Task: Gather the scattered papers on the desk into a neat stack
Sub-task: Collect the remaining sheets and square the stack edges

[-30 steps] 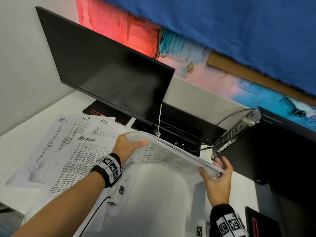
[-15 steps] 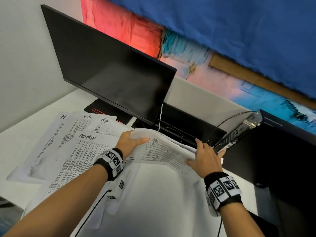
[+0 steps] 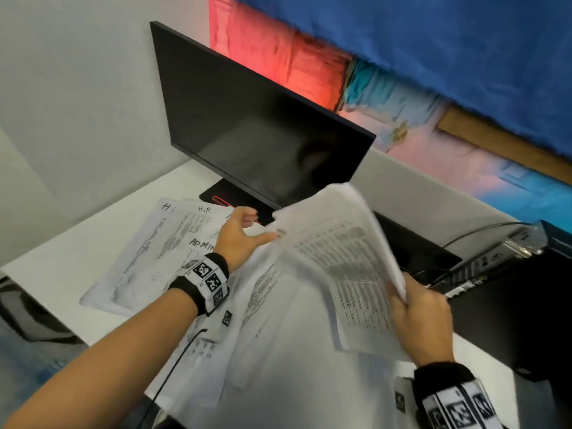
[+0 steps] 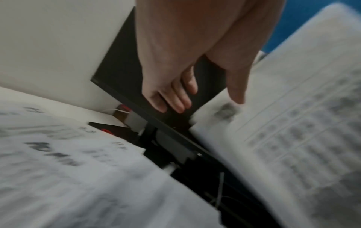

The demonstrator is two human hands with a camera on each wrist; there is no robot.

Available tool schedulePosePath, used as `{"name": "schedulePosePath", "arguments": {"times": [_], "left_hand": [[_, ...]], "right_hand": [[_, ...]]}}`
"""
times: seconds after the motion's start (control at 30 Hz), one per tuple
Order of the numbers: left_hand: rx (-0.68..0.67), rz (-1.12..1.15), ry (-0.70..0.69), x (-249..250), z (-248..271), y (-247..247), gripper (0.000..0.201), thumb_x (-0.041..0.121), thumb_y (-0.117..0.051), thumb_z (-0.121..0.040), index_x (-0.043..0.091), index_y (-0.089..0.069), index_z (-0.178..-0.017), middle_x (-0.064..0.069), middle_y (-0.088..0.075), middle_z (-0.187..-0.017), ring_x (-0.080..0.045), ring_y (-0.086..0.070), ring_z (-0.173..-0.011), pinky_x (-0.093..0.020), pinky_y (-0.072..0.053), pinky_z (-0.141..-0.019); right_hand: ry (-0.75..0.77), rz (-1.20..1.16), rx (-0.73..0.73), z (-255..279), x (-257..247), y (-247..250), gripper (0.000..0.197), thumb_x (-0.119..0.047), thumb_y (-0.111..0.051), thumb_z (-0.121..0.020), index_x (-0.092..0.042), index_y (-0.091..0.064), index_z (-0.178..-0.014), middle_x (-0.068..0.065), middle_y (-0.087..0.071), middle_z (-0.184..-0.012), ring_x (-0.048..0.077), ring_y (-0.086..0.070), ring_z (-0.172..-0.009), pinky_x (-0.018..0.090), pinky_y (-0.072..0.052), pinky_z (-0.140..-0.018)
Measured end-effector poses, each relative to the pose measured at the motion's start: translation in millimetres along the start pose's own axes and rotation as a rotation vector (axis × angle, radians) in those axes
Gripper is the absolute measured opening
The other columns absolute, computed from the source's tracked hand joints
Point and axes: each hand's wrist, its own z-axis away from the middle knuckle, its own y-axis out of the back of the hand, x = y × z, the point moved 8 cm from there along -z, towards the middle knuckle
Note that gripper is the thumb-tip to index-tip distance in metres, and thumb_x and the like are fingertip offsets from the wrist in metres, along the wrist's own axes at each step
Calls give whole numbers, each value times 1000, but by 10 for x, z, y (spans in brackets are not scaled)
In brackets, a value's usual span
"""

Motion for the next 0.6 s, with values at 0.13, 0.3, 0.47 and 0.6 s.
{"name": "schedulePosePath", "arguments": {"times": [0.13,0.3,0.47,0.6], "left_hand": [[123,-248,330,-708,-62,874,57,24,-83,-81,6,-53,-126,-12,-62,-120,-35,-59,-120,-44,-47,-103],[224,-672,533,-1160,-109,1713,89,45,-83,-75,-1,-41,-139,-23,-50,-139,-41,-52,-127,-49,-46,-103],[207,-863,646,-1461,-282,2288,119,74,-74,-64,-7,-34,-143,-24,-44,-142,-40,-44,-133,-49,-40,-109],[7,-885,518,-1519,-423,2146,113,77,-71,-65,-3,-41,-140,-21,-47,-137,-37,-47,-128,-43,-43,-106]], "right_hand": [[-330,-551,-68,222,37,-225,9,-13,-69,-91,-6,-68,-84,-1,-67,-67,28,-68,-68,15,-50,-56],[-838,-1138,-342,787,-285,-1372,23,-5,-68,-88,-4,-71,-111,15,-80,-100,35,-75,-96,54,-57,-89],[-1058,-1154,-554,1298,-676,-2280,87,-27,-95,-57,-6,-59,-133,11,-71,-124,32,-63,-118,55,-38,-111],[-947,-487,-502,1151,-732,-2255,74,-38,-83,-75,-8,-55,-137,20,-59,-132,34,-51,-120,43,-37,-109]]}}
